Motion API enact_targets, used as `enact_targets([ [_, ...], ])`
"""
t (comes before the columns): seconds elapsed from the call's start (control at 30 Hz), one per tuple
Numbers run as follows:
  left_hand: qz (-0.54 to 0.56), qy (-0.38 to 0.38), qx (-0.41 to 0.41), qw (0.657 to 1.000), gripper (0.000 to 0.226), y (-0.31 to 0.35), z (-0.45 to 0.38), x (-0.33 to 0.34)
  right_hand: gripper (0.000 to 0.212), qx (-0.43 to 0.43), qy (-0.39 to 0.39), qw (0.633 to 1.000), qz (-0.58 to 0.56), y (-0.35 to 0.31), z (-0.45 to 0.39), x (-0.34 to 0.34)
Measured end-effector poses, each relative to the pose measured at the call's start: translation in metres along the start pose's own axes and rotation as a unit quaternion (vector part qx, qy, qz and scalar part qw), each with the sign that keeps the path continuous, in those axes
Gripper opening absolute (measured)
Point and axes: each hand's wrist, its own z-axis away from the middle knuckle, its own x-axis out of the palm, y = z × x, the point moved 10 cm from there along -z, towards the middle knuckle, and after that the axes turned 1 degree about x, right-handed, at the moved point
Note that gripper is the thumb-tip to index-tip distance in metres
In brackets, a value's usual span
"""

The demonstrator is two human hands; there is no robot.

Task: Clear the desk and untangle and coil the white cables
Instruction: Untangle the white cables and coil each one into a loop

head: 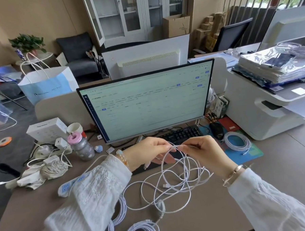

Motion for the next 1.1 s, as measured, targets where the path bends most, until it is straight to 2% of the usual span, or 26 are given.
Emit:
enact_targets([
  [0.1,0.160,-0.142,-0.069,0.975,0.022,0.000,0.002,0.027,0.013,-0.028,0.000,1.000,-0.013,-0.005,-0.001,0.003],
  [0.17,0.209,-0.172,-0.109,0.957,0.021,-0.001,0.002,0.035,0.015,-0.044,0.022,0.999,-0.008,-0.009,-0.001,0.001],
  [0.23,0.253,-0.165,-0.134,0.944,0.026,-0.003,-0.003,0.037,0.014,-0.055,0.077,0.995,0.010,-0.011,0.000,-0.012],
  [0.33,0.251,-0.124,-0.073,0.957,0.029,0.005,-0.014,0.027,0.019,-0.033,0.114,0.993,-0.009,-0.001,-0.001,-0.021],
  [0.43,0.284,-0.066,0.001,0.957,0.022,0.025,-0.016,0.003,0.033,0.023,0.034,0.993,-0.111,0.021,-0.004,-0.009],
  [0.53,0.313,0.010,0.074,0.947,0.021,0.047,-0.009,-0.044,0.038,0.080,-0.042,0.990,-0.111,0.052,-0.002,0.013],
  [0.7,0.379,0.128,0.175,0.900,0.025,0.070,0.018,-0.124,0.011,0.107,-0.087,0.990,-0.034,0.105,0.001,0.049],
  [0.83,0.400,0.213,0.204,0.868,0.032,0.060,0.034,-0.157,0.020,0.085,-0.108,0.989,0.048,0.115,-0.002,0.062],
  [0.9,0.408,0.254,0.216,0.850,0.033,0.053,0.042,-0.172,0.022,0.068,-0.077,0.991,0.081,0.113,-0.006,0.053],
  [1.0,0.338,0.303,0.228,0.861,0.033,0.045,0.049,-0.183,0.013,-0.019,-0.007,0.993,0.115,0.085,-0.010,0.032],
  [1.03,0.305,0.315,0.230,0.869,0.032,0.043,0.050,-0.183,0.007,-0.065,-0.002,0.989,0.132,0.066,-0.009,0.031],
  [1.1,0.251,0.322,0.225,0.885,0.031,0.039,0.046,-0.179,0.012,-0.141,-0.005,0.979,0.149,0.023,-0.003,0.032],
])
